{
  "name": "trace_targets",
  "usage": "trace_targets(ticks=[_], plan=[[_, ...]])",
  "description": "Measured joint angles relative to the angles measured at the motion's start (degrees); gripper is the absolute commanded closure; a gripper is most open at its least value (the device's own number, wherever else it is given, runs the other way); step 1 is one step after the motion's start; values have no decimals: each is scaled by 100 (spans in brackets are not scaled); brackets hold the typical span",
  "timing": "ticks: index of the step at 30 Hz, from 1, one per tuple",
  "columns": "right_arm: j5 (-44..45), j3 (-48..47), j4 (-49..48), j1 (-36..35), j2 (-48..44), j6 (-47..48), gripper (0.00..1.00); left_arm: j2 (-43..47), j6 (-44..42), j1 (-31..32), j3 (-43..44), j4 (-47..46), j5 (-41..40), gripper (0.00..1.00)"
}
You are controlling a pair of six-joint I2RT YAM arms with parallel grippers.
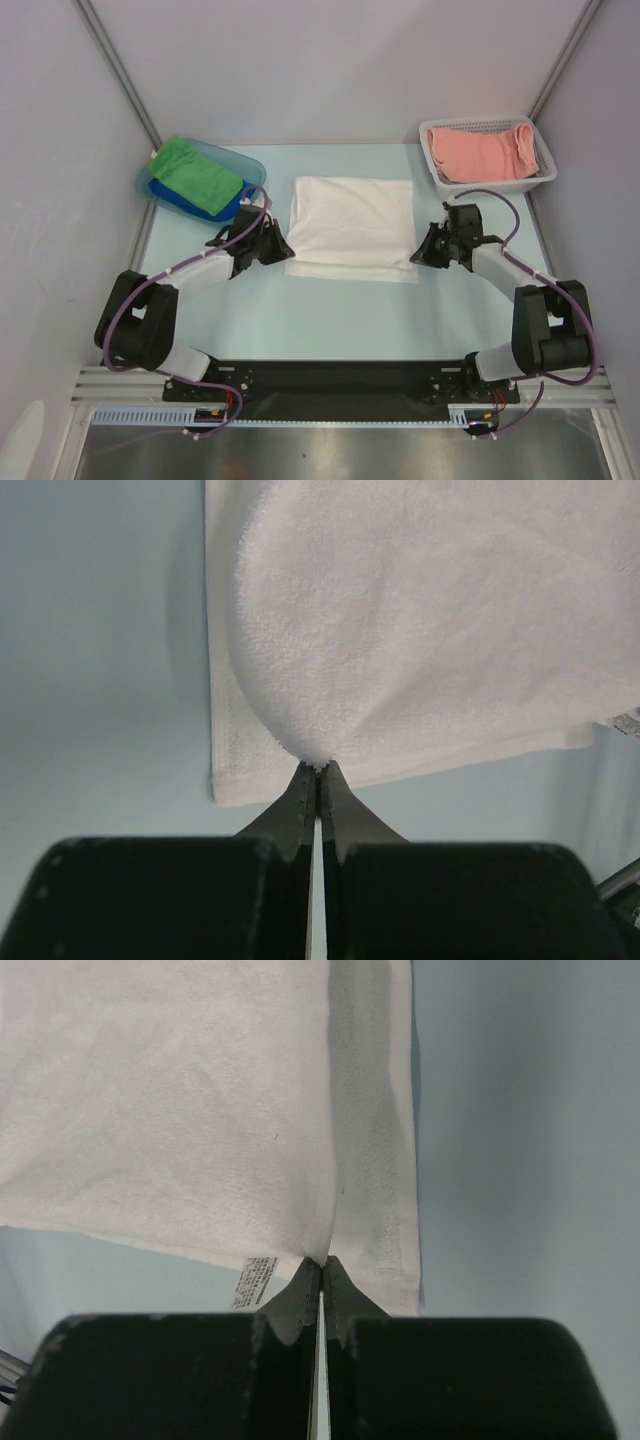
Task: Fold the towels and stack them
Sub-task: Fold the towel
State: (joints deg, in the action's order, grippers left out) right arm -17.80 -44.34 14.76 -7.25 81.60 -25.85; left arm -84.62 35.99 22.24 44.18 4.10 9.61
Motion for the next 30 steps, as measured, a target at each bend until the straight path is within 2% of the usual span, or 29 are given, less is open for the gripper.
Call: trace_targets(ticks=[20,30], plan=[[319,210,232,-190,-79,105,100,223,-44,120,-223,107,-179,99],[409,232,452,-236,-518,94,100,599,-46,160,-260,208,-260,99]])
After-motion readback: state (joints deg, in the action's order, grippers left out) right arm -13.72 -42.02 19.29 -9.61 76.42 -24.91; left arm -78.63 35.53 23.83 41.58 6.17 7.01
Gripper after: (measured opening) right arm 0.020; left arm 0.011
